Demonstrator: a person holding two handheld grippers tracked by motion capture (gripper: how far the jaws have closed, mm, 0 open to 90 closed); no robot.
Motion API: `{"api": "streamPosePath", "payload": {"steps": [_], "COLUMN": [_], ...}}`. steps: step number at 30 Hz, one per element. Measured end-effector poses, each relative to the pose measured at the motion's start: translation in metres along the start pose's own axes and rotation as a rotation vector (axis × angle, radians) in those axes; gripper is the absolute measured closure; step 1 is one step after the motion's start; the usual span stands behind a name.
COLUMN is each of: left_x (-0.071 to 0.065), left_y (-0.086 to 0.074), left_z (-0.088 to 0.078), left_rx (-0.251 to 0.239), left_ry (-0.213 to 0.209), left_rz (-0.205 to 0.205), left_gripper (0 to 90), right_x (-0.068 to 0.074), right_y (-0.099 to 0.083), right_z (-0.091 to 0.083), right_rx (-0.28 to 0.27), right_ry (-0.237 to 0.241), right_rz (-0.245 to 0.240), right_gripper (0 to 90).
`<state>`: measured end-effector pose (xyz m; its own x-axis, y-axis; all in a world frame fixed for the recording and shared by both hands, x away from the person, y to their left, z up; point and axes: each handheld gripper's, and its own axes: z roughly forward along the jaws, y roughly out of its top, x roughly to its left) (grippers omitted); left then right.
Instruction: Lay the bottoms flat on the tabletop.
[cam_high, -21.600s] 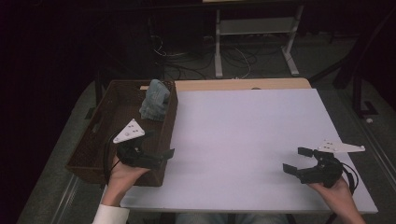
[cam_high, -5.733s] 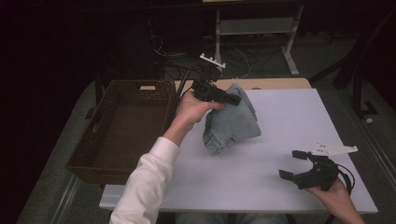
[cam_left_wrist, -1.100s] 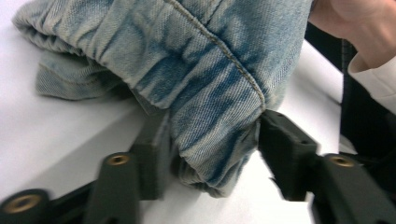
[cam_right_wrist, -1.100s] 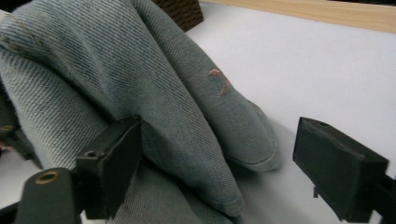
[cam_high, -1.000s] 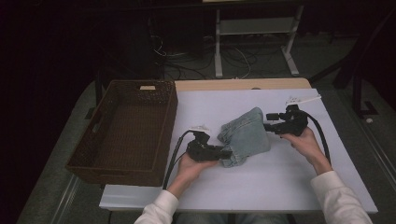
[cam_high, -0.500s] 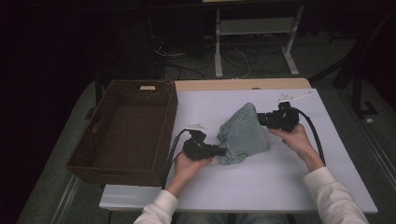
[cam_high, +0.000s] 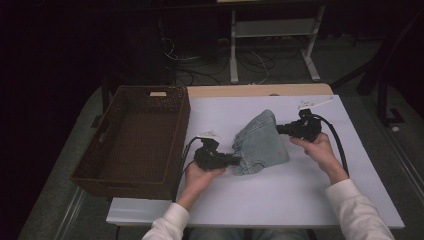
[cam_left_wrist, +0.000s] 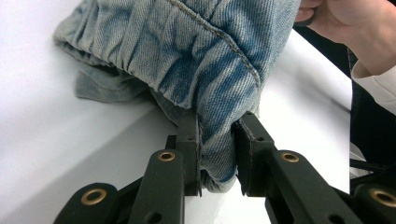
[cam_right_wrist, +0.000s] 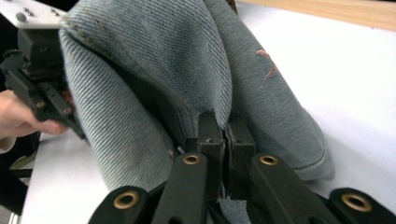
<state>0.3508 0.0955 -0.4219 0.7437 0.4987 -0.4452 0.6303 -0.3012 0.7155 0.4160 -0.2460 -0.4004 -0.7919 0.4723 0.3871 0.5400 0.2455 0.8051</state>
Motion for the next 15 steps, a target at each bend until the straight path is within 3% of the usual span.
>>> {"api": "streamPosePath", "payload": {"steps": [7, 15], "left_x": [0.002, 0.003], "left_y": [0.010, 0.016], "left_z": [-0.020, -0.031], "left_rx": [-0.054, -0.101], "left_ry": [0.042, 0.083], "left_rz": [0.011, 0.016], "left_gripper": [73.8, 74.4], "right_x": [0.007, 0.032], "right_y": [0.001, -0.001], "right_z": [-0.016, -0.045], "right_rx": [0.029, 0.035], "right_ry": [-0.017, -0.027], "right_rz": [0.021, 0.019], "right_gripper": [87.7, 87.7]}}
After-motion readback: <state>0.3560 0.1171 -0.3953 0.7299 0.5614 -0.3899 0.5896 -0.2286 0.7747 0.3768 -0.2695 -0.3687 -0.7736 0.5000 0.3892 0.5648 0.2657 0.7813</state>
